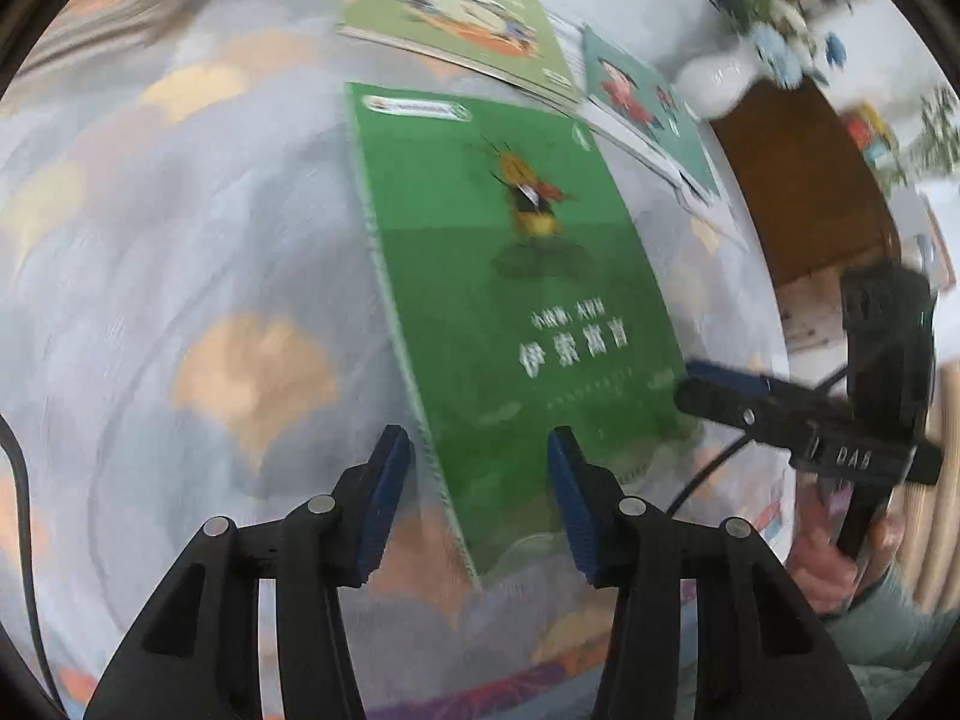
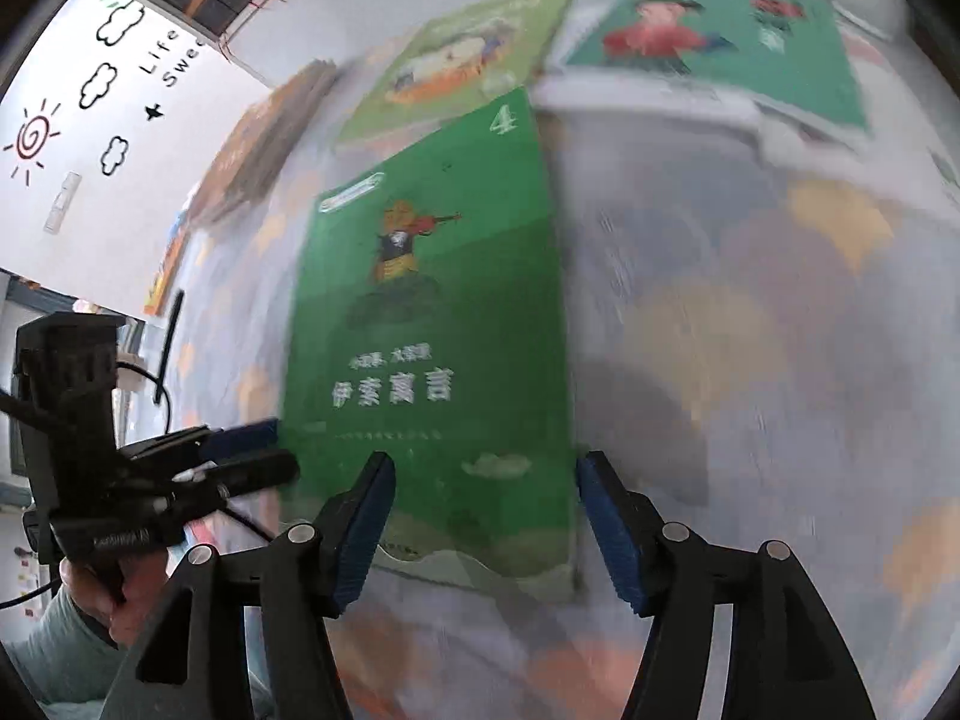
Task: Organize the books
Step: 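Grasp the green Aesop book's edge with the left gripper while the right gripper grips it, then lift the green Aesop book with both grippers and turn it upright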
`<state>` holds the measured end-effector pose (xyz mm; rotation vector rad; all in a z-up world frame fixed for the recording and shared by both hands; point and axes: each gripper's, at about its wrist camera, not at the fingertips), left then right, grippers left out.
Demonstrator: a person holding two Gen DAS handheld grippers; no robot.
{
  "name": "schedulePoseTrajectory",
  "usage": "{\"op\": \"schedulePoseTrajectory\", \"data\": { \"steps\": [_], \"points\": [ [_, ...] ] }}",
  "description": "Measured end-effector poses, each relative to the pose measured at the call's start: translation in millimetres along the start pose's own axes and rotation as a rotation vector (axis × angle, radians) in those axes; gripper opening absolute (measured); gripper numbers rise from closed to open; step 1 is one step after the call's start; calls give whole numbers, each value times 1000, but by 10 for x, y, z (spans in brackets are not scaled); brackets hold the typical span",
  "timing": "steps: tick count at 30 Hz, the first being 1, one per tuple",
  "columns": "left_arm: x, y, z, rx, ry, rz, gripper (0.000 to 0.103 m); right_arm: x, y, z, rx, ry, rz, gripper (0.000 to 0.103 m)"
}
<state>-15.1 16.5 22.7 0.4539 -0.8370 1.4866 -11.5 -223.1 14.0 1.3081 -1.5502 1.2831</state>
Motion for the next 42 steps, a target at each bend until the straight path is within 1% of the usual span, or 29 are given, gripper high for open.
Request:
{"op": "schedulePoseTrajectory", "data": {
  "steps": [2,4,5,7,8,9,10,11,12,13,14,15,16,17,18,20,21,22,23,24,26,29,30,31,32,34,36,39,42],
  "points": [
    [41,16,-44,38,6,29,45,56,78,28,-12,39,19,62],
    [3,-5,-33,30,-9,27,45,83,61,32,-27,113,46,62],
    [-18,-4,-6,17,-21,21,45,43,-34,6,-33,137,52,62],
    [-64,-24,60,-3,-47,9,45,3,-114,-41,-43,170,69,51],
    [-75,-19,78,-4,-36,5,45,-23,-113,-68,-42,177,70,49],
    [-76,-11,82,9,-1,8,45,-54,-108,-85,-36,179,68,48],
    [-59,0,67,29,49,15,45,-81,-90,-154,-24,183,76,48],
    [4,27,24,50,84,35,45,-90,-74,-208,-10,181,83,49],
    [117,39,7,76,172,83,45,-79,-42,-222,3,210,95,50],
    [236,42,-18,98,287,128,45,-77,-13,-210,15,222,100,50],
    [351,39,-57,131,428,171,45,-90,-13,-209,23,213,104,50],
    [425,32,-86,161,528,200,45,-84,-5,-168,21,185,102,50],
    [449,14,-90,170,557,211,45,-80,-3,-99,4,131,95,50],
    [435,-10,-74,160,525,211,45,-89,-9,-40,-19,72,84,50],
    [389,-35,-58,149,461,197,45,-104,-27,37,-50,24,69,50],
    [240,-65,-46,154,346,163,44,-131,-54,108,-87,-24,62,50],
    [196,-64,-54,159,305,159,42,-146,-70,123,-106,-43,61,50],
    [153,-56,-74,162,275,158,37,-151,-68,150,-124,-58,64,50],
    [130,-53,-90,171,267,154,29,-162,-67,155,-140,-69,67,50],
    [80,-53,-109,184,256,145,25,-168,-62,163,-151,-76,70,50],
    [36,-21,-114,189,241,128,21,-162,-51,152,-157,-80,73,50],
    [-99,0,-30,188,251,91,20,-135,-22,162,-166,-78,73,51],
    [-161,-10,10,188,263,88,20,-122,-15,167,-169,-82,71,53],
    [-167,-22,32,195,292,92,19,-121,-26,166,-172,-88,66,54],
    [-122,-19,33,211,336,101,19,-112,-40,166,-172,-89,55,54],
    [-55,-62,-26,270,459,119,18,-104,-72,212,-185,-114,10,56],
    [-14,-117,-77,314,550,123,17,-70,-48,344,-233,-193,-14,61],
    [34,-139,-134,357,620,129,17,-72,21,529,-313,-351,-31,61],
    [-3,-134,-156,407,683,130,17,-216,26,602,-405,-497,-51,61]
  ]
}}
Point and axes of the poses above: each gripper's, at about its wrist camera, not at the fingertips, and x roughly against the way its jaws point, z to its right, y to its underside, and after that the axes turned 12 degrees about y, right-handed
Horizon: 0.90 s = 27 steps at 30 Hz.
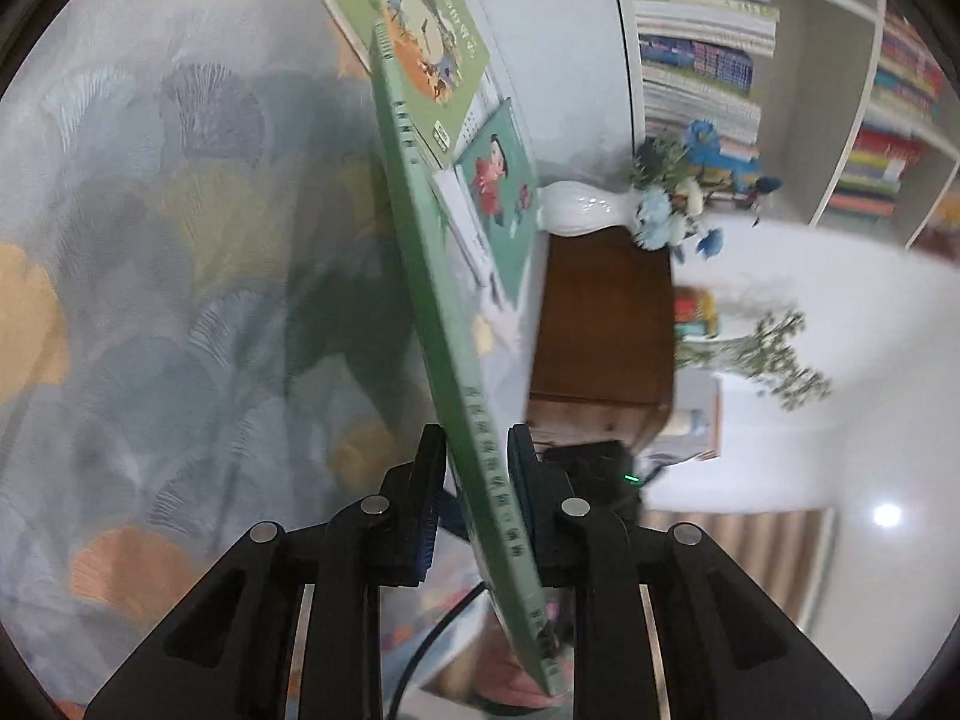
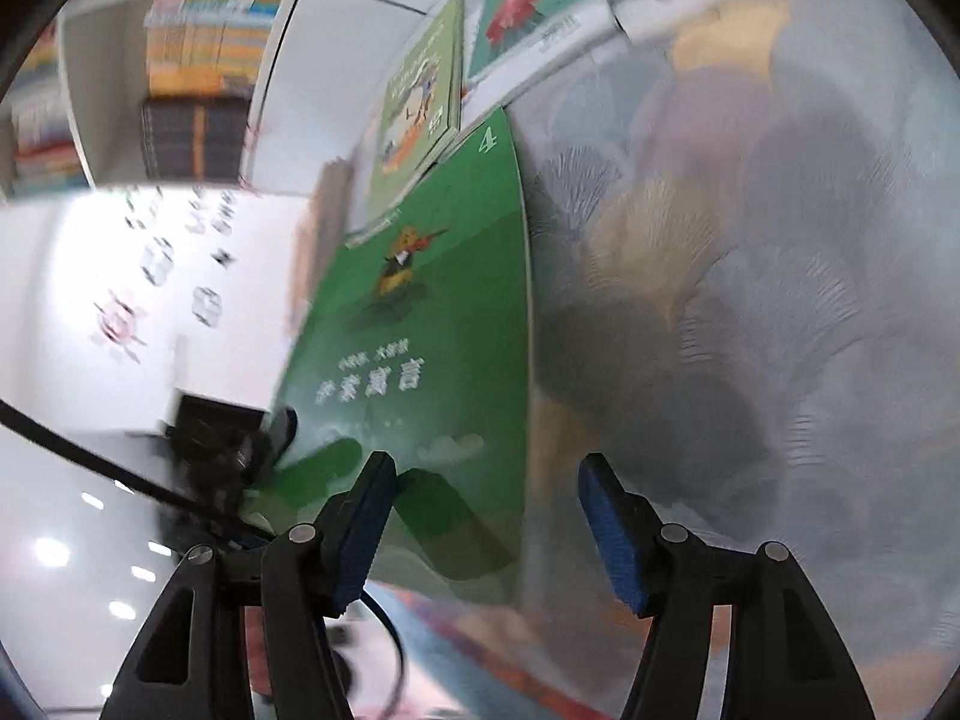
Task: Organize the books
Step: 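Lift the green Aesop book with both grippers and turn it upright, then carry the green Aesop book onto the stacked books and lower it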
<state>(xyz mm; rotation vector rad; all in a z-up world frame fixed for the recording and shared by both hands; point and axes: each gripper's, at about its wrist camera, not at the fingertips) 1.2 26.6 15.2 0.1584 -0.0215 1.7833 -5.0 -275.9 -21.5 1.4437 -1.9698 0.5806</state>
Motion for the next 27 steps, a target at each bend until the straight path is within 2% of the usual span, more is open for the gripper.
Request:
{"op": "schedulePoseTrajectory", "data": {
  "steps": [2,4,5,6,8,9,10,13,15,20,23,27],
  "points": [
    [-6,2,-22,17,13,3,17,-162,-48,12,-60,-110,-30,61],
    [17,8,-14,-3,-45,4,17,-253,-71,-65,-75,-147,-37,46],
    [45,20,14,-31,-98,1,17,-255,-68,-135,-57,-130,-24,44],
    [47,33,74,-84,-194,-7,17,-246,-51,-238,-13,-100,-7,37],
    [23,66,187,-175,-330,-20,17,-212,9,-443,85,5,11,35],
    [-10,110,280,-248,-432,-29,17,-213,39,-548,130,61,19,35],
    [-30,147,340,-299,-492,-37,17,-227,79,-663,183,120,28,35],
    [24,223,453,-402,-582,-53,17,-280,225,-989,321,254,63,35],
    [114,223,560,-446,-596,-46,17,-319,321,-1183,375,303,85,35],
    [673,50,791,-498,-559,-22,17,-376,576,-1781,517,344,161,35],
    [987,-126,973,-535,-538,6,19,-434,619,-2220,573,339,213,35],
    [1485,-562,1214,-598,-525,66,19,-595,490,-2832,629,297,283,35]
  ]
}}
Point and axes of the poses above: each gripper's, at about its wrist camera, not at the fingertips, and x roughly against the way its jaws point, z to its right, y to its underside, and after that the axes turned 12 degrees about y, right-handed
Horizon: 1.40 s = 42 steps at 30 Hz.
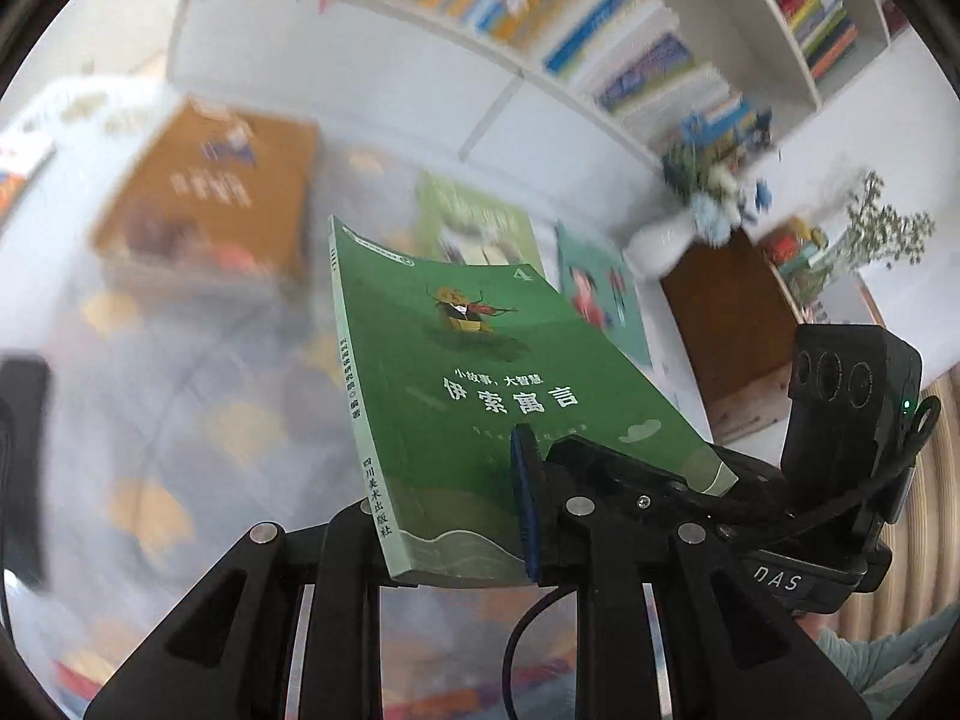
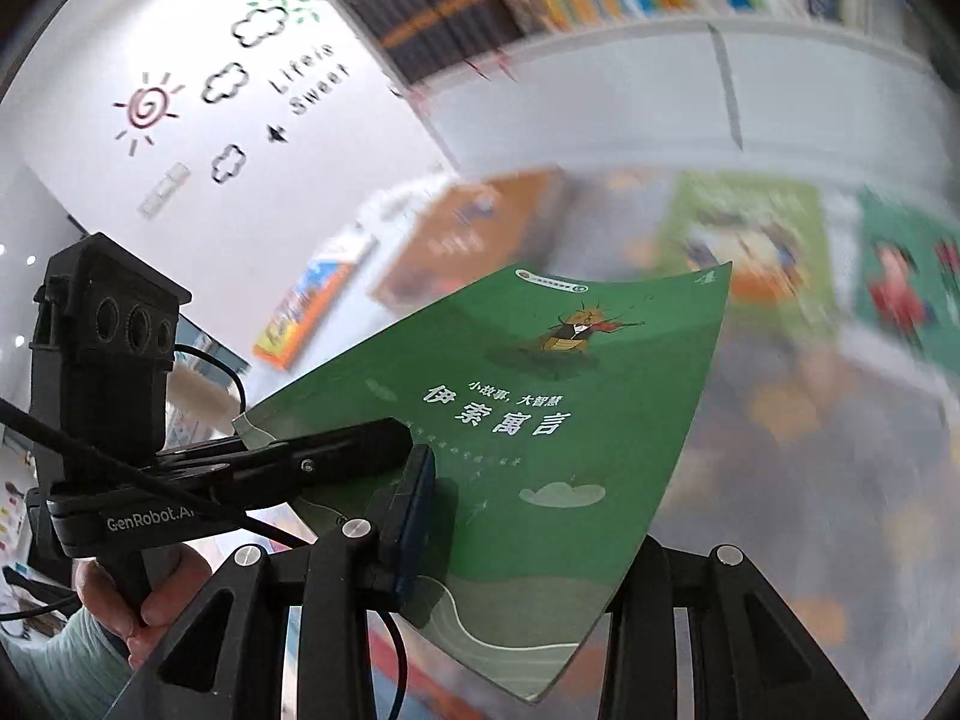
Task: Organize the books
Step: 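Carry the green Aesop book onto the stacked books and lower it, then open both grippers and move them to the green world-history book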
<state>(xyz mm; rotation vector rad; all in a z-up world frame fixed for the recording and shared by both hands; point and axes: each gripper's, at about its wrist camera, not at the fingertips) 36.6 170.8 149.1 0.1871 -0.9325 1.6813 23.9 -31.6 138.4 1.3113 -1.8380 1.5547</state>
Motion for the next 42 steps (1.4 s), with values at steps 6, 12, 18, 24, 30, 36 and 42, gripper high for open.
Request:
{"op": "schedulePoseTrajectory", "data": {
  "steps": [6,12,18,24,30,36,42],
  "points": [
    [118,-671,-851,23,-68,16,19,-750,-717,-524,-10,-24,3,36],
    [-27,-1127,-1628,103,-79,-28,19,-1636,-1047,-659,-151,-44,-112,37],
    [-72,-1220,-1961,135,-120,-22,20,-2112,-1320,-593,-209,-26,-217,37],
    [-14,-1095,-2073,149,-144,-33,24,-2251,-1493,-720,-64,31,-253,37],
    [321,-966,-2123,158,-218,-5,27,-2322,-1514,-690,-90,3,-266,44],
    [330,-950,-1647,67,-185,-7,27,-2069,-1393,-449,-109,38,-285,46],
    [-594,-962,-612,-90,6,-153,56,-1323,-858,713,-294,226,-192,49]
  ]
}}
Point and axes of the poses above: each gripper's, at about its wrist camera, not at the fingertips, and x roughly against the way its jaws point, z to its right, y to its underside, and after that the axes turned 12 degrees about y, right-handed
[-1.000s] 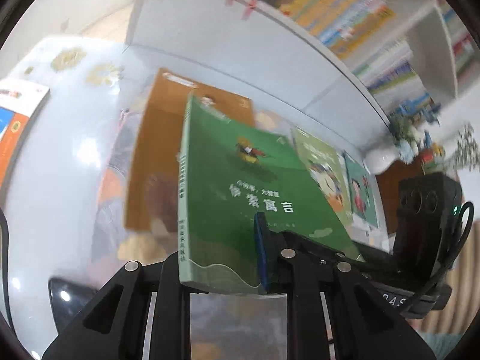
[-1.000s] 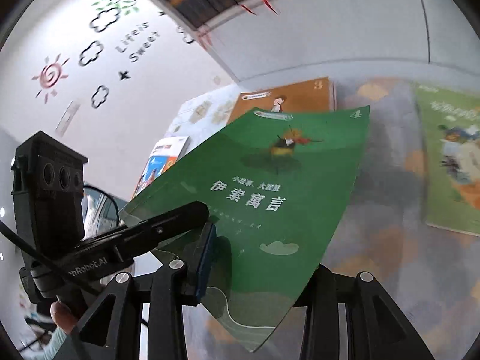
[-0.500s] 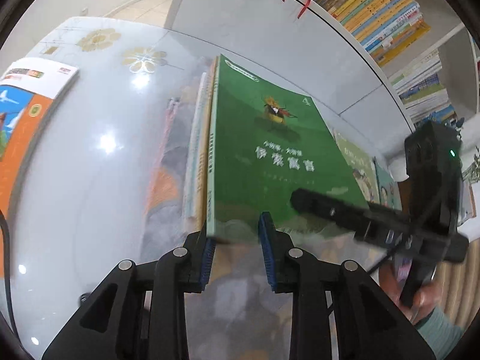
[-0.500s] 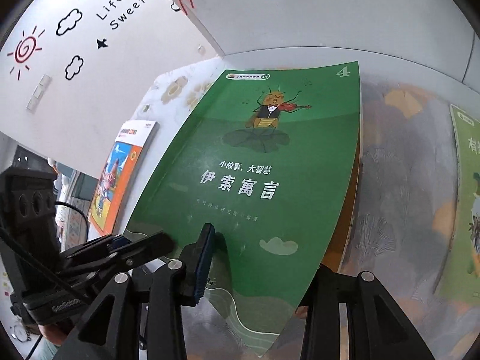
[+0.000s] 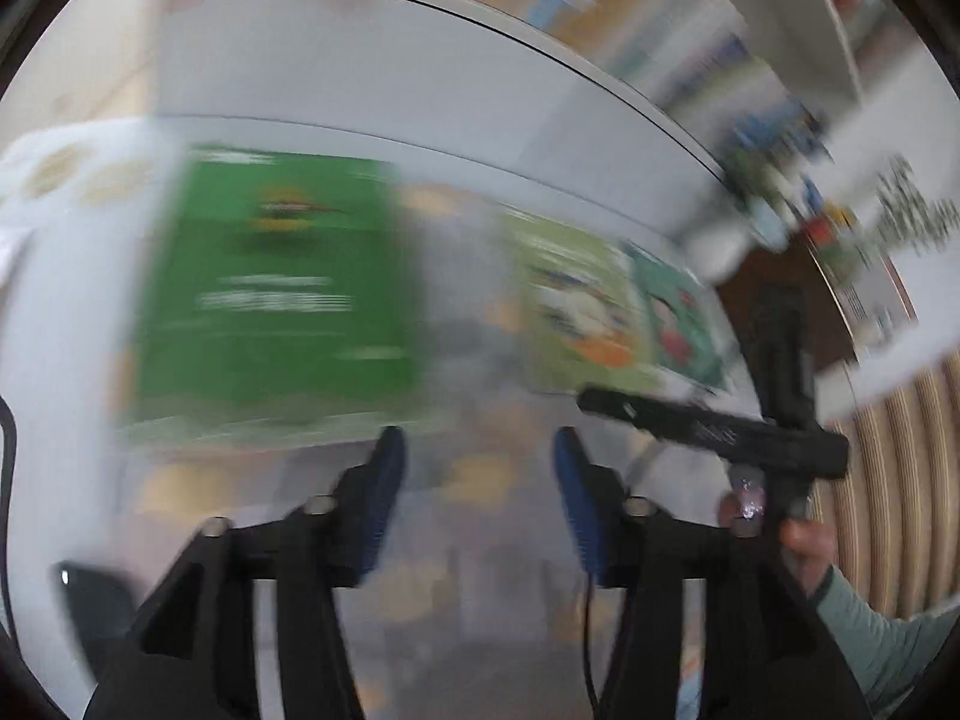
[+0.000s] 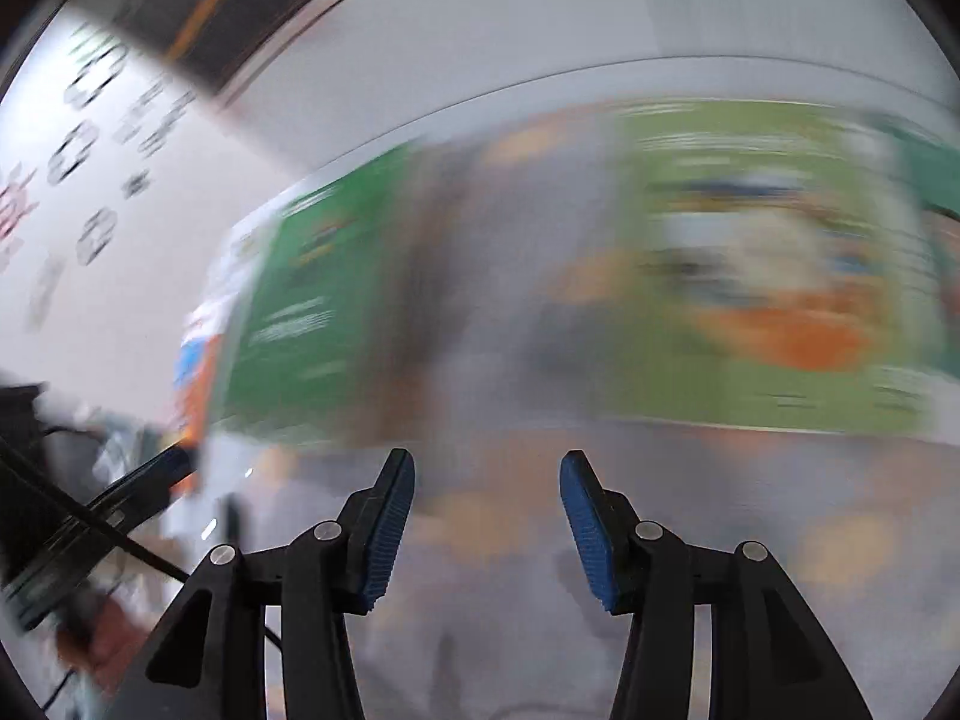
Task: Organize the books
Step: 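Open both grippers and move them to the green world-history book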
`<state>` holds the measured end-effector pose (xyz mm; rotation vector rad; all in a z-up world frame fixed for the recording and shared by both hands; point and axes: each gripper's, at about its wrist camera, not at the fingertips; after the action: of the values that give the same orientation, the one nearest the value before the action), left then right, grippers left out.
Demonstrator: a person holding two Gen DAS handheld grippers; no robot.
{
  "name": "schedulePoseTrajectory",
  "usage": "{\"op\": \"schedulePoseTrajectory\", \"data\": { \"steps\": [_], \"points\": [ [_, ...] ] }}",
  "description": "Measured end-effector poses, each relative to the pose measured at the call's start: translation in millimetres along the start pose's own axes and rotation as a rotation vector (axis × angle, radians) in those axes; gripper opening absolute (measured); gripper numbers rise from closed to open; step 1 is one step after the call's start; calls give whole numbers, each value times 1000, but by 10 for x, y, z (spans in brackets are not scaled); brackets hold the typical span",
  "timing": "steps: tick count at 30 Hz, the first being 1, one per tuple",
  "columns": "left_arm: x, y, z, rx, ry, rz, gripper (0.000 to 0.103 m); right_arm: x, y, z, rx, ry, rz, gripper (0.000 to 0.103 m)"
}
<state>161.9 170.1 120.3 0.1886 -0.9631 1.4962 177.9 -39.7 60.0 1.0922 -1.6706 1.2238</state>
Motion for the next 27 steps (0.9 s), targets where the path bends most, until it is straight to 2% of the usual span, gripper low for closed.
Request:
{"op": "schedulePoseTrajectory", "data": {
  "steps": [2,4,8,11,12,14,15,16,18,20,23,27],
  "points": [
    [-361,-92,247,-31,0,-25,56,84,-86,447,-76,60,34,49],
    [-812,-239,447,-41,-72,-40,55,163,-235,860,-137,117,71,49],
    [-1500,-498,512,-9,-239,-39,48,179,-512,1261,-139,238,139,49],
    [-1800,-555,395,41,-377,-29,46,41,-648,1395,-131,260,121,41],
    [-1884,-560,362,63,-395,-34,45,-37,-675,1416,-120,238,103,41],
    [-2024,-545,260,131,-395,-66,47,-197,-683,1351,-97,214,61,40],
    [-1997,-523,259,140,-392,-35,47,-238,-668,1320,-82,213,56,40],
    [-2002,-498,262,149,-383,-43,47,-228,-633,1267,-52,205,74,41],
    [-1964,-390,314,151,-386,-58,48,-237,-583,1170,5,137,50,43],
    [-1892,-197,356,165,-359,-77,48,-204,-470,1117,59,132,37,43],
    [-1675,333,484,184,-298,-84,48,-86,-155,1140,112,102,18,43],
    [-1318,1242,705,236,-215,-96,48,94,557,1236,186,31,-62,43]
  ]
}}
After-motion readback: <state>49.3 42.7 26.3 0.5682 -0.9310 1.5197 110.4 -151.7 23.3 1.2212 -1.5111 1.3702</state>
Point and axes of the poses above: each gripper's, at about its wrist camera, not at the fingertips, and x roughly against the way its jaws point, z to its right, y to its underside, and after that the axes turned 12 degrees about y, right-handed
